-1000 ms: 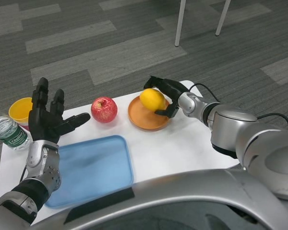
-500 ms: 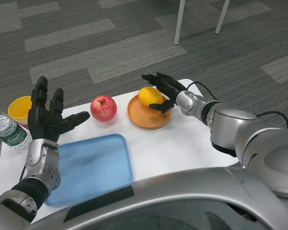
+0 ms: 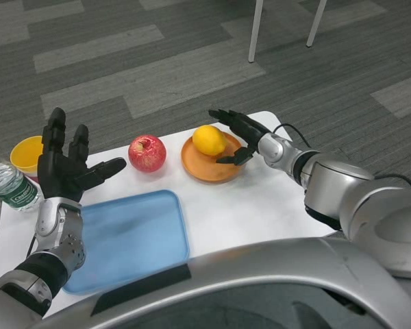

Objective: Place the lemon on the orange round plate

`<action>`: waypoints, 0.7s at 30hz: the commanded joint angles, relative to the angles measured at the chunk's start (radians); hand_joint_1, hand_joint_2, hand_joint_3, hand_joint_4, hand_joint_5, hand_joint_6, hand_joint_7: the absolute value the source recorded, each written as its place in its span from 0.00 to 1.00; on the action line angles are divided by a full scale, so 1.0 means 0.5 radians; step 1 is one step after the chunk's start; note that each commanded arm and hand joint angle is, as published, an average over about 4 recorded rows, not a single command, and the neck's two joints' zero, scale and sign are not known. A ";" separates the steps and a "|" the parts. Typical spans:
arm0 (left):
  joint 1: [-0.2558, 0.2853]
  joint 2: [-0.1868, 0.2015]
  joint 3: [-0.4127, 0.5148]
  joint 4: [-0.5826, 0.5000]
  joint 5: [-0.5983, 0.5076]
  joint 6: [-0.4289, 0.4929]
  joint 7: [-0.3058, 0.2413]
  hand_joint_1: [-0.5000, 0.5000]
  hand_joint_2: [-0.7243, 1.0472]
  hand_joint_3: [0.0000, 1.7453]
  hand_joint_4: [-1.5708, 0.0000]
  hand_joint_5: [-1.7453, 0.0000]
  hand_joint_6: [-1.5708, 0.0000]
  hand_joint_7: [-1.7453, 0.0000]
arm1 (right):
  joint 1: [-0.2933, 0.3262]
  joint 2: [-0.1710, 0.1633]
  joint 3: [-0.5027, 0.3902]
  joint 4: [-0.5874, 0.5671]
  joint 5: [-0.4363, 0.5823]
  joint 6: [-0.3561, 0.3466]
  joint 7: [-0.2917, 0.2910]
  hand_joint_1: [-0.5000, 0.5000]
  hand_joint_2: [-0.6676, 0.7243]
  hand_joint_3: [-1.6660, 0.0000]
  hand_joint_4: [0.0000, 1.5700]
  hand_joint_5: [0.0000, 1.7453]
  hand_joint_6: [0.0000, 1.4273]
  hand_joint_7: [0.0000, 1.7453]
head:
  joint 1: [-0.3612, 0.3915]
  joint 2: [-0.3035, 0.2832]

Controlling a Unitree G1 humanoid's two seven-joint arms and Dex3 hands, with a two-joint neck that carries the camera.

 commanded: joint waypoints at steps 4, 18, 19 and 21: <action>0.002 0.016 0.006 0.011 -0.004 0.005 0.004 1.00 0.50 0.05 1.00 0.82 0.98 0.88 | 0.113 -0.064 -0.245 -0.101 0.048 -0.168 0.035 0.11 0.59 0.95 0.00 0.00 0.00 0.00 | 0.012 0.003; -0.007 0.013 0.044 0.023 -0.004 0.005 0.004 1.00 0.50 0.05 1.00 0.82 0.98 0.88 | 0.422 -0.092 -0.691 -0.474 0.369 -0.570 -0.091 0.04 1.00 1.00 0.00 0.00 0.00 0.00 | 0.033 0.026; -0.007 0.013 0.057 0.023 -0.003 0.004 0.002 1.00 0.50 0.05 1.00 0.82 0.98 0.88 | 0.454 -0.100 -0.728 -0.524 0.403 -0.612 -0.091 0.04 1.00 1.00 0.00 0.00 0.00 0.00 | 0.040 0.032; -0.006 0.012 0.081 0.023 -0.001 0.003 -0.003 1.00 0.50 0.05 1.00 0.82 0.98 0.88 | 0.497 -0.111 -0.781 -0.594 0.445 -0.662 -0.093 0.04 1.00 1.00 0.00 0.00 0.00 0.00 | 0.048 0.048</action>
